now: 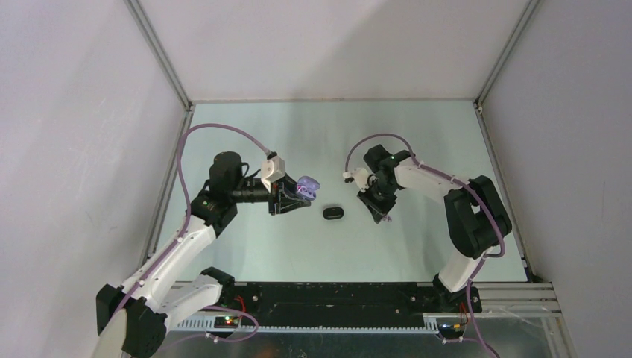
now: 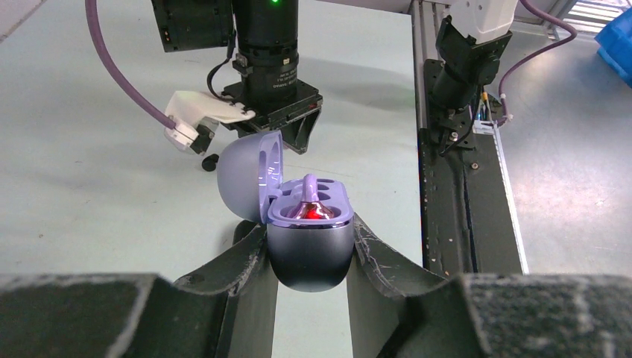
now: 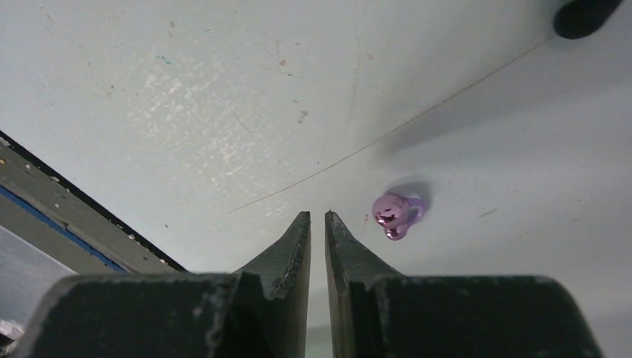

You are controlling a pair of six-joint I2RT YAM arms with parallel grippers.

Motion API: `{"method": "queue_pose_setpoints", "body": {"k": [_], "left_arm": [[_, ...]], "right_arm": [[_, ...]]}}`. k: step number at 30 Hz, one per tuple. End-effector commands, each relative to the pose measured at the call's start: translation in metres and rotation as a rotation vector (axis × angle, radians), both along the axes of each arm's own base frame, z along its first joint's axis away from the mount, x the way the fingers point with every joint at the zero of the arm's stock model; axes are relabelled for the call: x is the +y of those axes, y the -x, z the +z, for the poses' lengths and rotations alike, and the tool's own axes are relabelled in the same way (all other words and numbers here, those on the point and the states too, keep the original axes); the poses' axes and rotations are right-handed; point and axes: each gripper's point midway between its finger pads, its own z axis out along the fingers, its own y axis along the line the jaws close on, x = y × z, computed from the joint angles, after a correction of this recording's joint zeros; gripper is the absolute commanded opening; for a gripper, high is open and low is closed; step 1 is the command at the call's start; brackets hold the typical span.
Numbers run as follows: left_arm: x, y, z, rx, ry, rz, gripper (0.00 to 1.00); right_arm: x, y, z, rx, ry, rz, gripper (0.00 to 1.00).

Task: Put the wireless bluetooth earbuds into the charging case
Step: Move the right earbud to the center of the board.

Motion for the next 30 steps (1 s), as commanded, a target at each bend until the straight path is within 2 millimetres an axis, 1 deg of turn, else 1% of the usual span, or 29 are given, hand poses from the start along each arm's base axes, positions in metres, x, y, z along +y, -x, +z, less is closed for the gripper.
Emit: {"method": "queue_pose_setpoints", "body": {"k": [1,6,9,11,14,19,24,30], "left_arm": [[0.0,0.001,0.013,-0.046,0.027,-0.011,0.09],[0.0,0.0,0.012,-0.044,0.027,-0.013,0.09],[-0.001,0.0,0.012,-0.043,0.027,-0.015,0.09],[-0.001,-0.001,0.012,-0.044,0.029,-0.014,0.09],[-0.001,0.0,0.012,-0.043,0.029,-0.014,0.09],[0.0,0.0,0.011,-0.04,0.027,-0.01,0.09],[0.0,0.0,0.011,-0.043,0.026,-0.011,0.09],[0.0,-0.001,0.011,-0.04,0.024,-0.01,0.09]], "right_arm": [[-0.012,0.008,0.0,0.012,0.048,0.027,0.16],[-0.037,0.009,-0.001,-0.013,0.117,0.021,0.16],[-0.052,0.013,-0.011,-0.005,0.169,0.013,0.16],[-0.058,0.014,-0.018,0.004,0.187,0.002,0.16],[-0.064,0.006,-0.026,-0.017,0.2,-0.04,0.16],[-0.061,-0.009,-0.032,-0.049,0.178,-0.091,0.16],[-0.052,-0.002,-0.032,0.0,0.132,-0.085,0.16],[-0.049,0.005,-0.029,0.032,0.103,-0.075,0.16]]}}
